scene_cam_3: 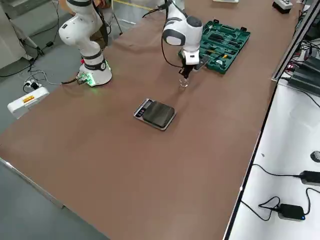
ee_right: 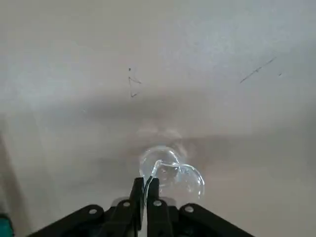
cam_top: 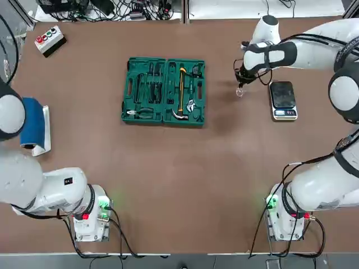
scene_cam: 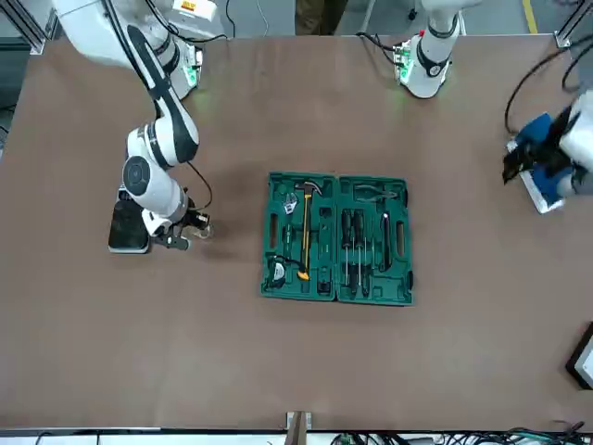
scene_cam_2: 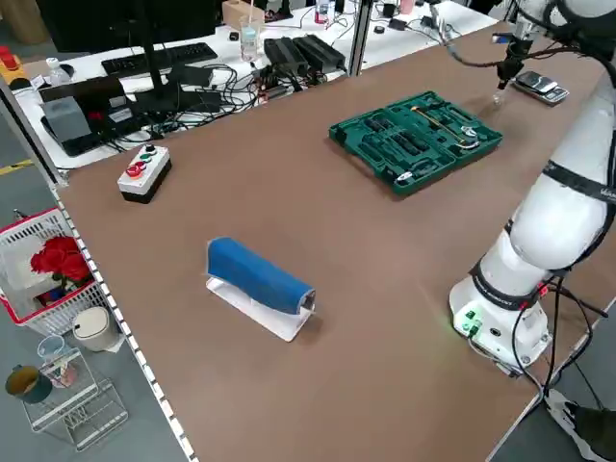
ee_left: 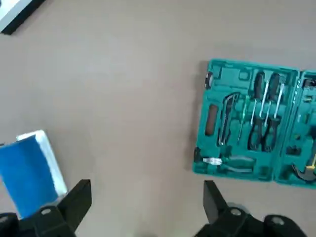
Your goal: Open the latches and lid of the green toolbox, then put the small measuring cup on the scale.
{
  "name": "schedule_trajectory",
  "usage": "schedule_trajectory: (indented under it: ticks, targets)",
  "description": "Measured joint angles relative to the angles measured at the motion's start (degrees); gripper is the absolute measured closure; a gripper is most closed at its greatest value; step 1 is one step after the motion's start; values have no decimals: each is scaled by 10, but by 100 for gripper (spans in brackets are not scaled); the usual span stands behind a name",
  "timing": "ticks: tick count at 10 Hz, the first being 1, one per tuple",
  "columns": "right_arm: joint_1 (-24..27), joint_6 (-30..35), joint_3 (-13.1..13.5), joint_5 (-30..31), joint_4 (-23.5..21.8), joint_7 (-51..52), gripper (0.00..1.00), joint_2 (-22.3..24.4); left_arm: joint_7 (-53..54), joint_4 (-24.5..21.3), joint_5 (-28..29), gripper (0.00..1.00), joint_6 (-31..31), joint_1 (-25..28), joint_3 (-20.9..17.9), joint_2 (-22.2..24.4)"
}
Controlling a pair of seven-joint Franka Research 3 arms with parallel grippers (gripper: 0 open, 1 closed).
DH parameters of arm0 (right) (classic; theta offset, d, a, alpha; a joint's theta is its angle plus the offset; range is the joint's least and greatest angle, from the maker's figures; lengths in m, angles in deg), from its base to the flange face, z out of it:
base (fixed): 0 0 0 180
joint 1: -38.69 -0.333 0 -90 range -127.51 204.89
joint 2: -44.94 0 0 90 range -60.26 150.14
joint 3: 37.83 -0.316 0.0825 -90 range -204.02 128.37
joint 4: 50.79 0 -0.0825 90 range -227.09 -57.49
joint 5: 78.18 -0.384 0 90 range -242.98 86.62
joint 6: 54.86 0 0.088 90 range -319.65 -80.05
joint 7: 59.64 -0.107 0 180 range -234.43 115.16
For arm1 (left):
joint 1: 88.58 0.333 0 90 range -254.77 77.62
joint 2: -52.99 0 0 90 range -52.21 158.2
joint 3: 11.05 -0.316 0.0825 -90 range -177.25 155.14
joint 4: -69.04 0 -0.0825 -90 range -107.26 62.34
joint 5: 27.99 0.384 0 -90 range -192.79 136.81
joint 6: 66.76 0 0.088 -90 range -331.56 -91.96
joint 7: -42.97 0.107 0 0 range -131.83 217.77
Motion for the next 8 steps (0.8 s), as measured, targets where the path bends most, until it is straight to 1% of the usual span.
schedule_trajectory:
  ticks: [1,2,3,4,5,6,8]
  targets:
    - [1,18,2,3,4,0,94,12,0,13,-8,0,16,-13,-25,2]
    - [6,41,4,12,6,0,94,32,1,15,-19,0,19,-31,-59,1]
    - [15,66,7,25,7,2,94,57,2,15,-23,0,19,-41,-76,-1]
    - [23,92,16,41,7,15,94,82,4,15,-24,0,19,-50,-79,-4]
    - [27,117,36,56,7,45,94,105,6,15,-24,0,19,-55,-79,-7]
    - [29,132,67,68,3,87,94,123,8,15,-24,0,19,-57,-79,-9]
    - [33,131,130,82,-23,159,94,147,14,15,-24,0,19,-58,-79,-12]
